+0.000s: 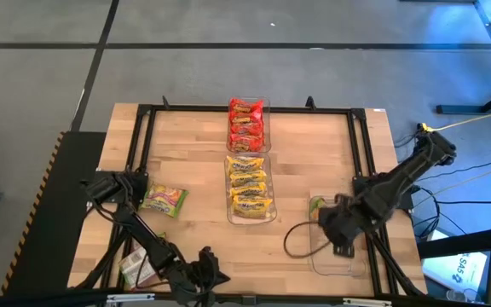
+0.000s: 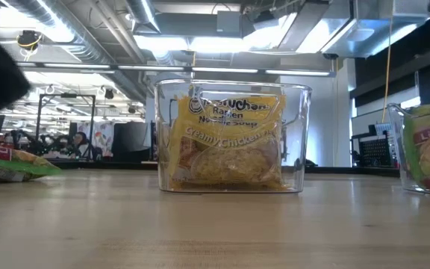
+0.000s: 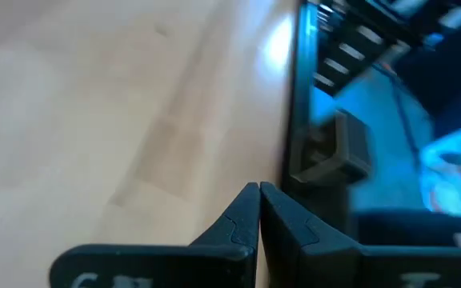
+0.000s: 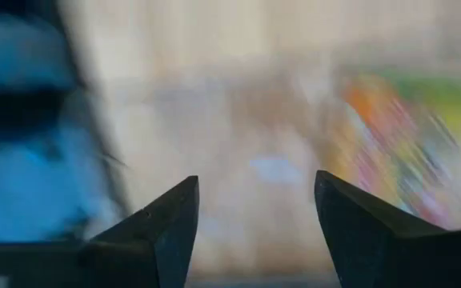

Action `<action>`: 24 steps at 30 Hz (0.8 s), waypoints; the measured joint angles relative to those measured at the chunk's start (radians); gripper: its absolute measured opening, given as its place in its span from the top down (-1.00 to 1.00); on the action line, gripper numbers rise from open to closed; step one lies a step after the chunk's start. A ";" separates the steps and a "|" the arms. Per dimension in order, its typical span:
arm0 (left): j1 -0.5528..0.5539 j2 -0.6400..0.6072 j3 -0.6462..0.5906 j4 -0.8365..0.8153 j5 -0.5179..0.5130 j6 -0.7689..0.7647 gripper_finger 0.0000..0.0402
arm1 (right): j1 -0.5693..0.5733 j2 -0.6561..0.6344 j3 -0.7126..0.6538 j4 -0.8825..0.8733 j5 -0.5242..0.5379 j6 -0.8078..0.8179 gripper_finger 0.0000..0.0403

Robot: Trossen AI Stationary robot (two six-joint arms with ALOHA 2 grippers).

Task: Sort Maruchan noodles
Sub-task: Put the green noodle pack into the bottom transparent bin

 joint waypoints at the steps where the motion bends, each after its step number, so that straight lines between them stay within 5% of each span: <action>1: 0.003 -0.003 -0.003 -0.003 -0.016 -0.001 0.97 | 0.022 0.000 0.010 0.079 0.042 0.001 -0.09; 7: 0.062 -0.002 -0.002 0.045 -0.075 0.001 0.97 | 0.134 0.030 -0.028 0.674 0.377 -0.223 -0.07; 13: 0.106 -0.081 0.030 -0.032 0.122 0.155 0.99 | 0.153 0.132 -0.042 0.994 0.443 -0.418 -0.07; 24: 0.032 -0.333 0.183 -0.948 0.145 -0.106 0.99 | 0.144 0.338 -0.044 1.026 0.454 -0.440 -0.07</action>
